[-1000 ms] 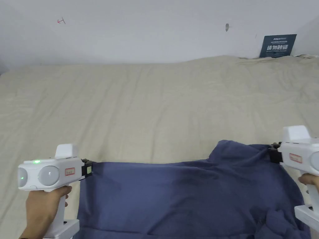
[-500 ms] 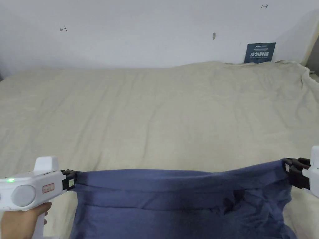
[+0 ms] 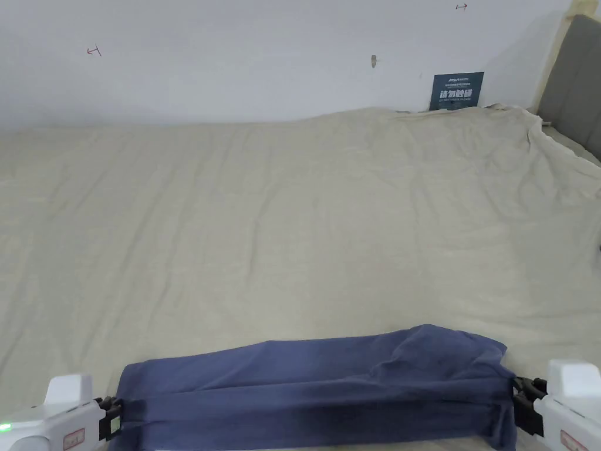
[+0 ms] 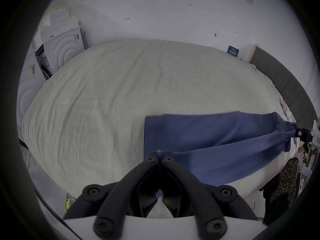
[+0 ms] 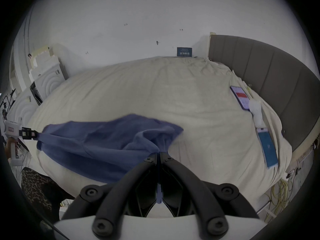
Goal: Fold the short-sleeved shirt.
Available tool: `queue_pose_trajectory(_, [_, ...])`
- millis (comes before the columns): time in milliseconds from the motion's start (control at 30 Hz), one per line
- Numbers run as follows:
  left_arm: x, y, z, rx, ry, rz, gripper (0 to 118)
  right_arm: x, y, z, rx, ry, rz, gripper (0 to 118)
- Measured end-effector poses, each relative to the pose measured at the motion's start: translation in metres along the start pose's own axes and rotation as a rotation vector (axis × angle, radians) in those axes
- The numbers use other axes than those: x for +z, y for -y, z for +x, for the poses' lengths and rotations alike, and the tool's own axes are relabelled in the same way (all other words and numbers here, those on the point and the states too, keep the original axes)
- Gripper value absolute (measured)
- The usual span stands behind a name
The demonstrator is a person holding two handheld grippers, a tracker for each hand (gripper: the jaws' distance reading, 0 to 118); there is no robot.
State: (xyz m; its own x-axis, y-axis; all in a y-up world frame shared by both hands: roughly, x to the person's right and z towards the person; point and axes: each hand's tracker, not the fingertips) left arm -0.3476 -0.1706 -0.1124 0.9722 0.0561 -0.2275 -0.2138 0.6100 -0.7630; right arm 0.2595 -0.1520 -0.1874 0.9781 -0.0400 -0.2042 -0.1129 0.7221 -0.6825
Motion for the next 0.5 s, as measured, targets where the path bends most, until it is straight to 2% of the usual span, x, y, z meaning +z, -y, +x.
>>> queue_pose_trajectory(33, [0.000,0.005,0.001,0.003,0.001,-0.002,0,-0.004,0.006,0.002,-0.025,0.003,-0.016,1])
queue_pose_trajectory(133, [-0.007,0.015,-0.002,0.025,-0.006,-0.012,0,-0.016,0.022,0.001,-0.013,0.035,-0.050,1])
queue_pose_trajectory(400, [-0.012,0.023,0.001,0.039,-0.032,-0.037,1,-0.025,0.032,0.010,-0.034,0.036,-0.104,1])
queue_pose_trajectory(467, [-0.006,0.017,0.004,0.048,-0.024,-0.036,15,-0.017,0.025,0.010,-0.051,0.020,-0.086,2])
queue_pose_trajectory(500, [-0.003,0.014,0.004,0.053,-0.021,-0.033,36,-0.006,0.019,0.000,-0.063,0.012,-0.064,11])
